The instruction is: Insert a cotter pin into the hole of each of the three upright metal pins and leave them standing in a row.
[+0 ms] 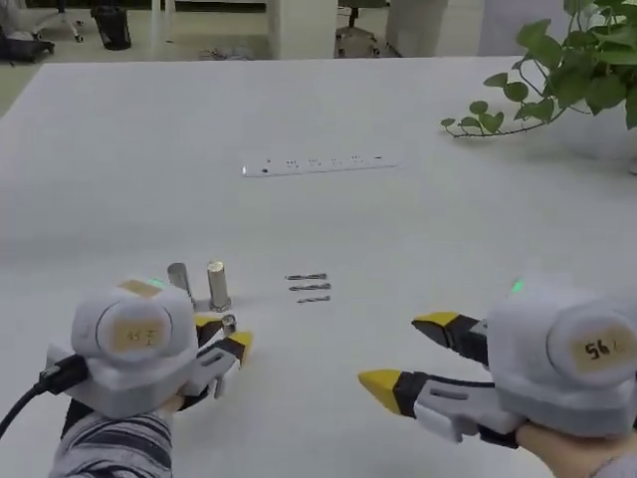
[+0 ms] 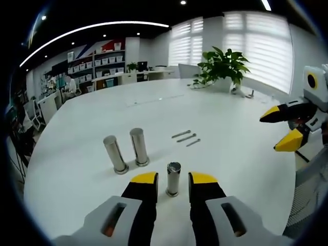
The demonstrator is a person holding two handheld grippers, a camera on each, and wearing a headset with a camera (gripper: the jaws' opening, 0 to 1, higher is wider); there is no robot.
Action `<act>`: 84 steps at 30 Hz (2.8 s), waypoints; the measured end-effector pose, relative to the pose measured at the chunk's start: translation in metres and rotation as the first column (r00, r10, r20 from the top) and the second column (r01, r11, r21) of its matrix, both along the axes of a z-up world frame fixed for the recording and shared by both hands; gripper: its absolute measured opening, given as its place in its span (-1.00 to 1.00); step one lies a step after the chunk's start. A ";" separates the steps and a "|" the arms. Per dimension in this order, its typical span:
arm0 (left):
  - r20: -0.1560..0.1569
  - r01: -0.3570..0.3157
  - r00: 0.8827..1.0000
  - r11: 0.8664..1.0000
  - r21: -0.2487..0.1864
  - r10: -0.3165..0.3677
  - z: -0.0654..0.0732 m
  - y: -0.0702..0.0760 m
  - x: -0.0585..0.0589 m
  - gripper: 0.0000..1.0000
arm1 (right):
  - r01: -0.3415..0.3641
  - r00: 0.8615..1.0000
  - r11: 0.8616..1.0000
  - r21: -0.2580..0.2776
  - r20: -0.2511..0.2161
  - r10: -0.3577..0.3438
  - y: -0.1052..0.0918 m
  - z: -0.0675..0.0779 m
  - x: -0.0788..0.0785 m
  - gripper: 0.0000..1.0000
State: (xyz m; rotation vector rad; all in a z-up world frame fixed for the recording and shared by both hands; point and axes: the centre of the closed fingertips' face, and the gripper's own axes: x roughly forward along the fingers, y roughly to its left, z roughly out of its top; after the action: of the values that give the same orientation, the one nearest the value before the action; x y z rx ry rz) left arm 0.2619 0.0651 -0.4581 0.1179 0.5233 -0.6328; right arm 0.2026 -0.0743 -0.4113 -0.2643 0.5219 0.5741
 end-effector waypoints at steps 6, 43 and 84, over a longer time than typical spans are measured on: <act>-0.001 -0.007 1.000 1.000 -0.009 0.007 0.008 0.008 -0.012 -0.36 | -0.042 0.999 0.998 -0.046 0.013 0.043 -0.006 0.016 0.026 -0.17; 0.010 -0.079 0.997 0.995 -0.067 0.079 0.024 0.048 -0.030 0.10 | -0.481 0.856 0.832 -0.277 -0.355 0.377 0.035 -0.061 0.103 -0.73; 0.016 -0.064 0.998 0.996 -0.068 0.066 0.026 0.048 -0.028 0.03 | -0.524 0.820 0.818 -0.236 -0.398 0.411 0.043 -0.082 0.101 -1.00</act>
State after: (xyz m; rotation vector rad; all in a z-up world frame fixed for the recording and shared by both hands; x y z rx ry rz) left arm 0.2339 0.1129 -0.4322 0.0424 0.4856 -0.5847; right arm 0.3038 -0.0315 -0.4930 -0.6457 0.8965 1.0331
